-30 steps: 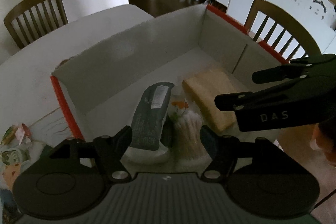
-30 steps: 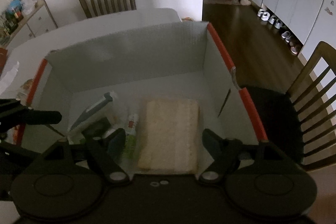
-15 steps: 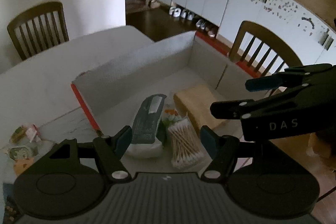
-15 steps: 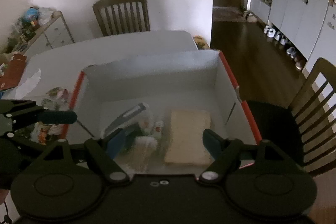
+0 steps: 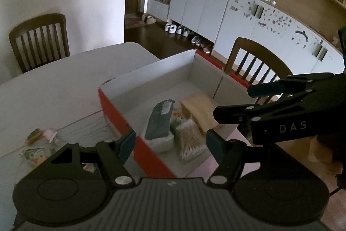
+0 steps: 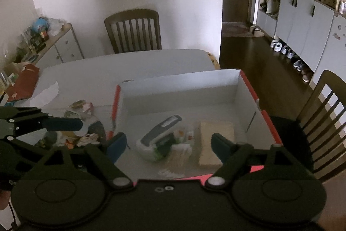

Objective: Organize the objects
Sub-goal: 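Move both grippers back over the table toward the black snack bag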

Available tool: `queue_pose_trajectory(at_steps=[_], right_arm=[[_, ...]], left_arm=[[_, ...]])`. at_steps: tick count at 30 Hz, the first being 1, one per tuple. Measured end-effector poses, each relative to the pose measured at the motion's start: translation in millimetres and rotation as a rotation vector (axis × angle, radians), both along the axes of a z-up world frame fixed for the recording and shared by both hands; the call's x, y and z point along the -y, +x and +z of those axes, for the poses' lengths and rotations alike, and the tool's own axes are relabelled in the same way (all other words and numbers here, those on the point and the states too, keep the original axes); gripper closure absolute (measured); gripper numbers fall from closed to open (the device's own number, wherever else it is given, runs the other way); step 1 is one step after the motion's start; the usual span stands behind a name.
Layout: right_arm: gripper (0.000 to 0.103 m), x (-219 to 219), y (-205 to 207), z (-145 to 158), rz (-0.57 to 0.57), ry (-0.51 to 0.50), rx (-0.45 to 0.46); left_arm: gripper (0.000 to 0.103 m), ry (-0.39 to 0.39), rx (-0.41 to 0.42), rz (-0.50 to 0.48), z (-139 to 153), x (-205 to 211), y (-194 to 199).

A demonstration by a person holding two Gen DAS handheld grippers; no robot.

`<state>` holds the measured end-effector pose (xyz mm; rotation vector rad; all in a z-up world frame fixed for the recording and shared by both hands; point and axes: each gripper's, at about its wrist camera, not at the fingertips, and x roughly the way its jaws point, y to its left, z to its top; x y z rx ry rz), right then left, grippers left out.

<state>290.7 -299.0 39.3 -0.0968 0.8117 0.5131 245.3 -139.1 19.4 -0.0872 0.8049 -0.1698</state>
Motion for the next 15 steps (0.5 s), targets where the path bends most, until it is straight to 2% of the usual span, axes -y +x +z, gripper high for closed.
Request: queue_pose_trajectory(at_steps=[8, 11, 15], right_arm=[[0.006, -30, -34, 1, -0.006, 0.033, 0.008], [0.002, -42, -44, -1, -0.016, 0.050, 0.008], [0.001, -62, -60, -4, -0.017, 0.077, 0.019]], left_arm=[[0.027, 0.017, 0.013, -0.007, 2, -33, -34], [0.022, 0.021, 0.015, -0.001, 1, -47, -45], [0.020, 0.008, 0.006, 0.010, -4, -67, -59]])
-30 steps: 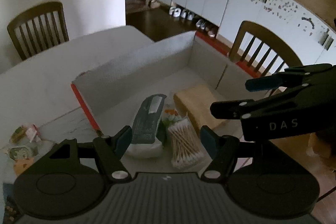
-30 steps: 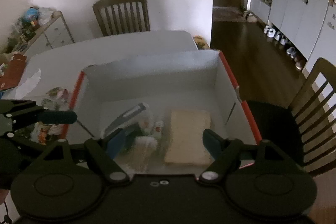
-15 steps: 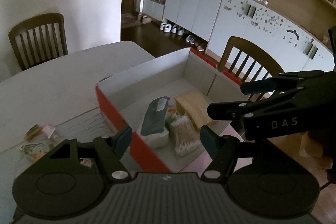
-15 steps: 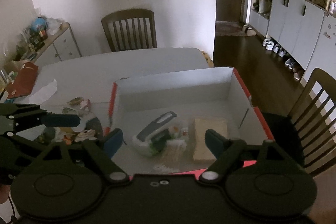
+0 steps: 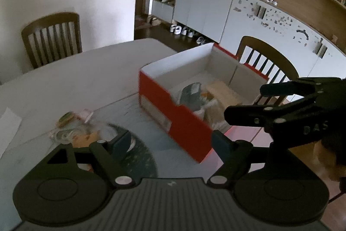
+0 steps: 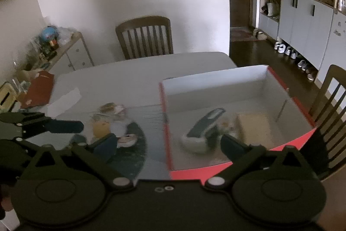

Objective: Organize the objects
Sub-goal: 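Move both grippers back over the table toward the black snack bag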

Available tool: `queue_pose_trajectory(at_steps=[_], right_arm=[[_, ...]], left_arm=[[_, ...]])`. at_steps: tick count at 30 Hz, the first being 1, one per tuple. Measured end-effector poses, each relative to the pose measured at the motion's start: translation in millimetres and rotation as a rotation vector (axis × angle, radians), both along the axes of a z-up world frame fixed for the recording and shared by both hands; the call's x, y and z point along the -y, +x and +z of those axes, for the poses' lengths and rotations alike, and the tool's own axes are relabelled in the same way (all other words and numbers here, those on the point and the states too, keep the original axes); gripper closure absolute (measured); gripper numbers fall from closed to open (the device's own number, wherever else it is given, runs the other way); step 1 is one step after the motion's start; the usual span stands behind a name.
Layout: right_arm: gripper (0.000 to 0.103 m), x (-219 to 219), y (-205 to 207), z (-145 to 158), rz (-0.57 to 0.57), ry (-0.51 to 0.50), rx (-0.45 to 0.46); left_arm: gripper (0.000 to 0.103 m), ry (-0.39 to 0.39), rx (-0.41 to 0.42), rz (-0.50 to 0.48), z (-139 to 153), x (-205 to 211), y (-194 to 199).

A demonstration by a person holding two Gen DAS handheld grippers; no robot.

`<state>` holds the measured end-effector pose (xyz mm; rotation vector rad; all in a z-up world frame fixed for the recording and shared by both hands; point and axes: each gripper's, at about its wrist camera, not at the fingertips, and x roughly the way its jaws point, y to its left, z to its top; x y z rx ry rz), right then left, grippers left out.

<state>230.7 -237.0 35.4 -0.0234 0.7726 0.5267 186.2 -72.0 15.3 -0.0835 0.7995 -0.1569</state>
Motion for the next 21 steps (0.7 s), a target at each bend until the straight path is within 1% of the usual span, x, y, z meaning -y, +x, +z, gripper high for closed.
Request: queue_pose_trajectory(at_steps=[4, 7, 9, 11, 13, 15, 17, 21], right_arm=[[0.000, -21, -14, -4, 0.007, -0.013, 0.005], [0.001, -36, -20, -7, 0.023, -0.016, -0.016], [0.001, -45, -24, -10, 0.028, -0.021, -0.023], [0.001, -54, -29, -12, 0.035, -0.034, -0.026], [0.001, -64, -33, -16, 0.044, -0.052, -0.028], [0.001, -71, -35, -19, 0.051, -0.061, -0.036], [0.001, -77, -36, -24, 0.053, -0.075, -0.042], [0.001, -90, -35, -33, 0.059, -0.094, -0.062]], left_arm=[[0.019, 0.008, -0.012, 0.008, -8, -21, -14], [0.018, 0.015, -0.020, 0.021, -13, -35, -23], [0.012, 0.018, -0.023, 0.035, -18, -48, -30], [0.011, 0.024, -0.018, 0.054, -21, -59, -36], [0.010, 0.013, -0.019, 0.070, -24, -72, -42], [0.000, 0.000, -0.017, 0.090, -28, -84, -46], [0.000, 0.005, -0.007, 0.118, -32, -95, -50], [0.000, 0.006, 0.001, 0.140, -43, -115, -58]])
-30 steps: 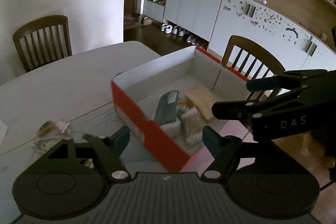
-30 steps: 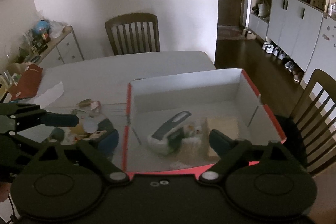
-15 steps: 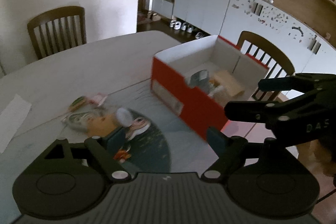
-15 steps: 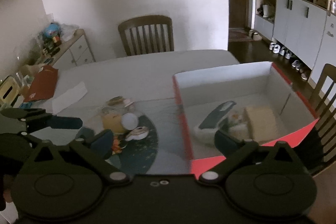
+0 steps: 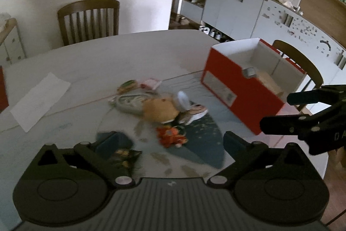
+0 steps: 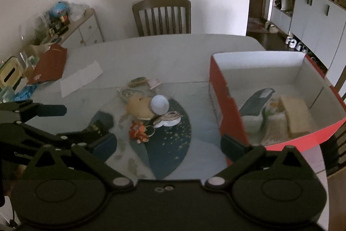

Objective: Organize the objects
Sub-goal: 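Move both grippers back over the table toward the black snack bag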

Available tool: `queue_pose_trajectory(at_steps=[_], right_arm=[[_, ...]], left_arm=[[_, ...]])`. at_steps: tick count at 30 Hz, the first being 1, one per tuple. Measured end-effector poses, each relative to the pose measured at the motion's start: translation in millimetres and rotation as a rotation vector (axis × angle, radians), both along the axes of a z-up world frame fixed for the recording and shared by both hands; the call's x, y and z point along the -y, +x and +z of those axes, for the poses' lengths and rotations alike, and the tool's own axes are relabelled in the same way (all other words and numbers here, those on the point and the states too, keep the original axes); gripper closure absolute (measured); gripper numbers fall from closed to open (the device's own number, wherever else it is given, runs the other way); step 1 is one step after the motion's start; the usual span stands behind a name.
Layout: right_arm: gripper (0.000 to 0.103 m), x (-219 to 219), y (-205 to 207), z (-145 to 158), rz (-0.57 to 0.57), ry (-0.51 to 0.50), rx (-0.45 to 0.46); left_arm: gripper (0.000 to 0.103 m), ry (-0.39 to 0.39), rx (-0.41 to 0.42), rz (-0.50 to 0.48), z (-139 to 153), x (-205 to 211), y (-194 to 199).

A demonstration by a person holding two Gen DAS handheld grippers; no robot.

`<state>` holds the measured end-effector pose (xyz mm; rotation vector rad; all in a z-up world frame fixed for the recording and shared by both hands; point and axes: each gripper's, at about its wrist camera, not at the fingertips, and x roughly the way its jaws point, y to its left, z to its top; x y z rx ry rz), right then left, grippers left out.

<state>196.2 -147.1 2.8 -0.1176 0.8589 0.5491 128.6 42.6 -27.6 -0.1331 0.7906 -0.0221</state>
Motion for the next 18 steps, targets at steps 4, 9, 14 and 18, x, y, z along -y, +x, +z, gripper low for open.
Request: queue_pose_trajectory(at_steps=[4, 9, 14, 18], right_arm=[[0.001, -11, 3, -9, 0.009, -0.021, -0.013], [0.003, -26, 8, -25, 0.037, -0.041, -0.033], [0.004, -39, 14, -41, 0.061, -0.075, -0.059], [0.005, -50, 22, -54, 0.071, -0.092, -0.082]], left_arm=[[0.000, 0.009, -0.029, 0.001, -15, -10, -3], [0.000, 0.001, -0.055, -0.006, -34, -21, -5], [0.000, 0.066, -0.078, 0.034, -51, -30, -2], [0.000, 0.067, -0.115, 0.054, -68, -41, 7]])
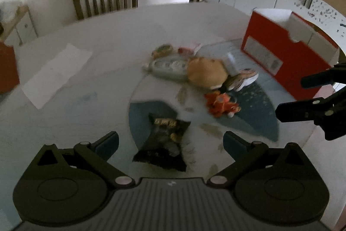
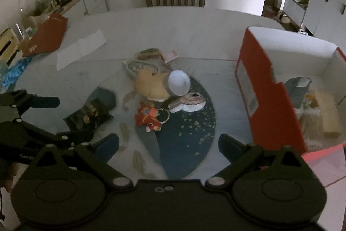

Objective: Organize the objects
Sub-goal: 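Move both grippers back over the table toward the black snack bag, then grasp the black snack bag with the left gripper while the right gripper grasps the orange plush toy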

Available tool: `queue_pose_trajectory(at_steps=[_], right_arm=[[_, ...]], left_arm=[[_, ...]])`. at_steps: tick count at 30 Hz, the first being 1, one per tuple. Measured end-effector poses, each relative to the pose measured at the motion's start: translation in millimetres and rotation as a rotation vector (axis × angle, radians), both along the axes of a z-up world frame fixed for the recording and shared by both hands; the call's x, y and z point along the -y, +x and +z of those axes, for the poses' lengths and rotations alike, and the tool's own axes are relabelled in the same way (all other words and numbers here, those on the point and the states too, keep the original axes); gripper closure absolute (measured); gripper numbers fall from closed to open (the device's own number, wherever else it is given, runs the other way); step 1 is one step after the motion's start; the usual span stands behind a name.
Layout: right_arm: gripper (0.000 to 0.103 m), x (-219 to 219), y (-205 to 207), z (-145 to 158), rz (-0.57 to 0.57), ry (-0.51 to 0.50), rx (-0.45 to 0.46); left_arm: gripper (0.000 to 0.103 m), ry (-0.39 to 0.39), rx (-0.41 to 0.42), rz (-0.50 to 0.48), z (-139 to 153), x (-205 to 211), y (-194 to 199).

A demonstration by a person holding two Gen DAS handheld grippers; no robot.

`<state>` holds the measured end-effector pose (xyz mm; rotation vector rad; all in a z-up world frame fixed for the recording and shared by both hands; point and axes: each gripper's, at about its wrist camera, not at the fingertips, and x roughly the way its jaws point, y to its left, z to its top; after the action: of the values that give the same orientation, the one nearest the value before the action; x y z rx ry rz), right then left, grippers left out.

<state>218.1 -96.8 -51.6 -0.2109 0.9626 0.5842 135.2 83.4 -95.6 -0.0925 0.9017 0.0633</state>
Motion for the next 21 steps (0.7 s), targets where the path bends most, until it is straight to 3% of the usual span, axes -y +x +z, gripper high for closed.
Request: queue_pose_trajectory(at_steps=[10, 21], right_arm=[[0.012, -27, 28, -38, 0.000, -0.047, -0.065], [0.020, -45, 42, -55, -0.010, -0.046, -0.086]], left_arm=[[0.000, 0.012, -0.030, 0.007, -26, -14, 15], [0.000, 0.016, -0.027, 0.006, -38, -17, 21]])
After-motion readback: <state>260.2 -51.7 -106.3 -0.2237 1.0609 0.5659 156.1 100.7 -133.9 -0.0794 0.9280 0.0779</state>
